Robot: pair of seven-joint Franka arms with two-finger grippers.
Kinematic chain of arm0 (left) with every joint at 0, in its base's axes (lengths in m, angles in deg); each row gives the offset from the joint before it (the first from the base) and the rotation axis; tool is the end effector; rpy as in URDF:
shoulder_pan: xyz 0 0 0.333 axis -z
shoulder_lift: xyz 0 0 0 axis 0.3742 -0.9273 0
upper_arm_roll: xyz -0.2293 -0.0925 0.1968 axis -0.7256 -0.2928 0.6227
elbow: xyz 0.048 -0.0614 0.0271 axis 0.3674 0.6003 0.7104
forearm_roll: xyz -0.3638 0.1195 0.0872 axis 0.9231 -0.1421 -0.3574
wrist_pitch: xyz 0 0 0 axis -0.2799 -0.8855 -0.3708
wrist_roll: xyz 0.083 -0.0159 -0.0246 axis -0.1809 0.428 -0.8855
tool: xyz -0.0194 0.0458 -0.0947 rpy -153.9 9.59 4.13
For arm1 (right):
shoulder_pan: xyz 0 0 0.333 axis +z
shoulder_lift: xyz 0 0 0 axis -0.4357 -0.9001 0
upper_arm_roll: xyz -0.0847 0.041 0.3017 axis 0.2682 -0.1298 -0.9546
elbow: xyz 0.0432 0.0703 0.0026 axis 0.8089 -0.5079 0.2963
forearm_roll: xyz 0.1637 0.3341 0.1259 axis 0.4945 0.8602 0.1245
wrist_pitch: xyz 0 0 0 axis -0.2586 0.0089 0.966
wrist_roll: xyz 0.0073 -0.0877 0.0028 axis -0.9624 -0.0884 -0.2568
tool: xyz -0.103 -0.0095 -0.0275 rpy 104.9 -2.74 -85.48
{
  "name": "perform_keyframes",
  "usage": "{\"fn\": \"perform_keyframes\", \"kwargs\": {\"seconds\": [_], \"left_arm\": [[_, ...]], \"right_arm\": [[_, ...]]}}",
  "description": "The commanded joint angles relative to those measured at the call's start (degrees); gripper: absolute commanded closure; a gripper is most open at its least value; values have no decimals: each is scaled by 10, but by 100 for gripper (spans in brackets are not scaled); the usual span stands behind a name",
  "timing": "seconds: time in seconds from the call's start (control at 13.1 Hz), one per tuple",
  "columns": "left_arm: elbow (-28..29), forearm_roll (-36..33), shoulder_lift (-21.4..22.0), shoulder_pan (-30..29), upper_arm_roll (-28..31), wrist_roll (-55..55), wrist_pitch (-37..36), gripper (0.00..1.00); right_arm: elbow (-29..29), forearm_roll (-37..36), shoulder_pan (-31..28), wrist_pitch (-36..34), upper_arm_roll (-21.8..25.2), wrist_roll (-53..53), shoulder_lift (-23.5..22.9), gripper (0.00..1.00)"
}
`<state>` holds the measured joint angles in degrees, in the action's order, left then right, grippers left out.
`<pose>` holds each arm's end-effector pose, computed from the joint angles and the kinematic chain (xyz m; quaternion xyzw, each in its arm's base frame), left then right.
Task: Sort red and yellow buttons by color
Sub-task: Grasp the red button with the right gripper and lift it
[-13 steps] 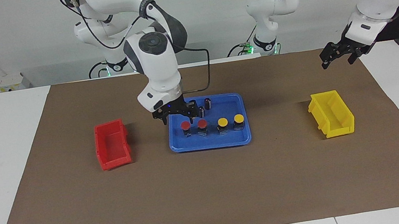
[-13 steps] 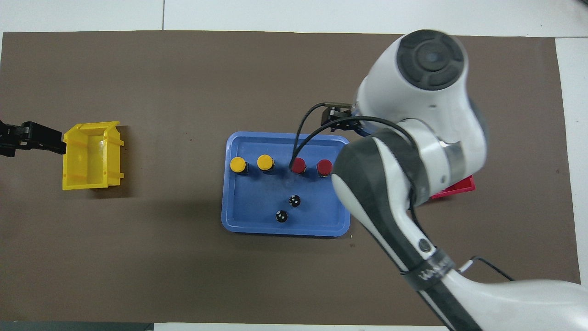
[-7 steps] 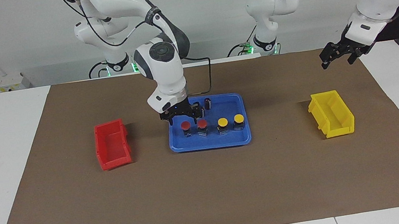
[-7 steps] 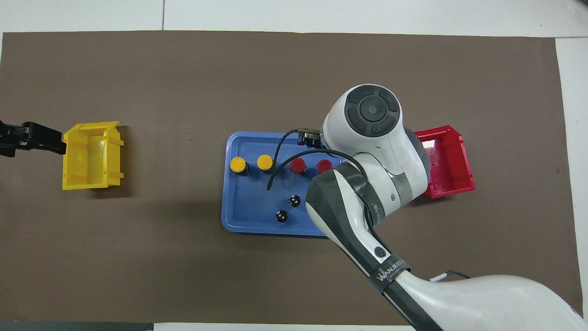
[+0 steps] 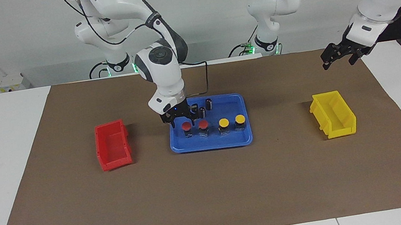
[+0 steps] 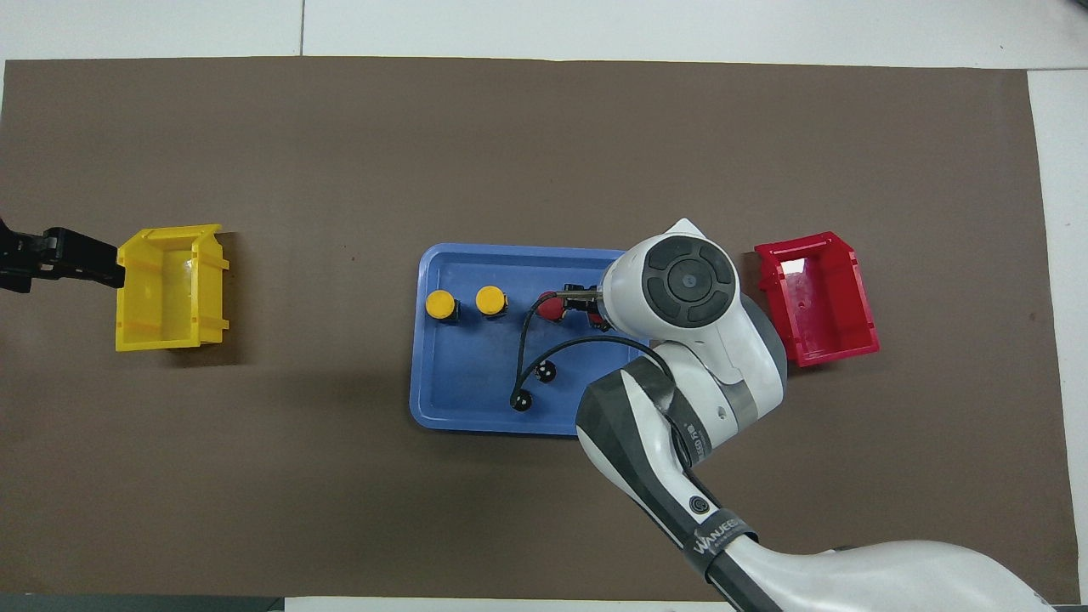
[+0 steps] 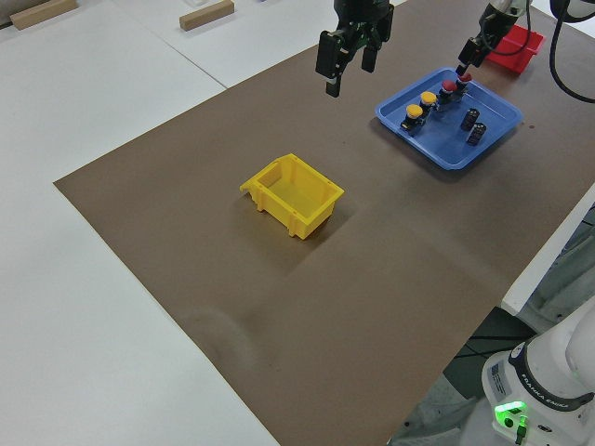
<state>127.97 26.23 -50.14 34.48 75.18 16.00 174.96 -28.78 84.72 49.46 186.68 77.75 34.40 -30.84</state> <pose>0.5429 -0.0231 0.5860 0.9988 -0.0218 -0.0427 0.0020 0.5302 0.3011 0.3609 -0.9977 0.0438 -0.0401 0.0317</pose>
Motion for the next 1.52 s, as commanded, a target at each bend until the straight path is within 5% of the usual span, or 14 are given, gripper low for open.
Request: {"fn": "perform_keyframes", "kwargs": {"seconds": [0.0,0.61,0.99,1.29,1.45], "left_arm": [[19,-12,18,0,-2,-5,3,0],[42,-12,29,-1,-2,-3,20,0],[44,-12,29,-1,-2,-3,24,0],[74,-12,36,17,-13,-59,87,0],[108,-12,26,86,-21,-166,168,0]], "right_arm": [[-11,-1,-4,20,-3,-14,1,19],[-11,-10,1,26,-4,-24,-9,36],[-1,-11,2,21,-3,-34,-13,68],[135,-17,-32,-145,-2,-58,-17,72],[133,-16,-84,-216,-1,-141,36,72]]}}
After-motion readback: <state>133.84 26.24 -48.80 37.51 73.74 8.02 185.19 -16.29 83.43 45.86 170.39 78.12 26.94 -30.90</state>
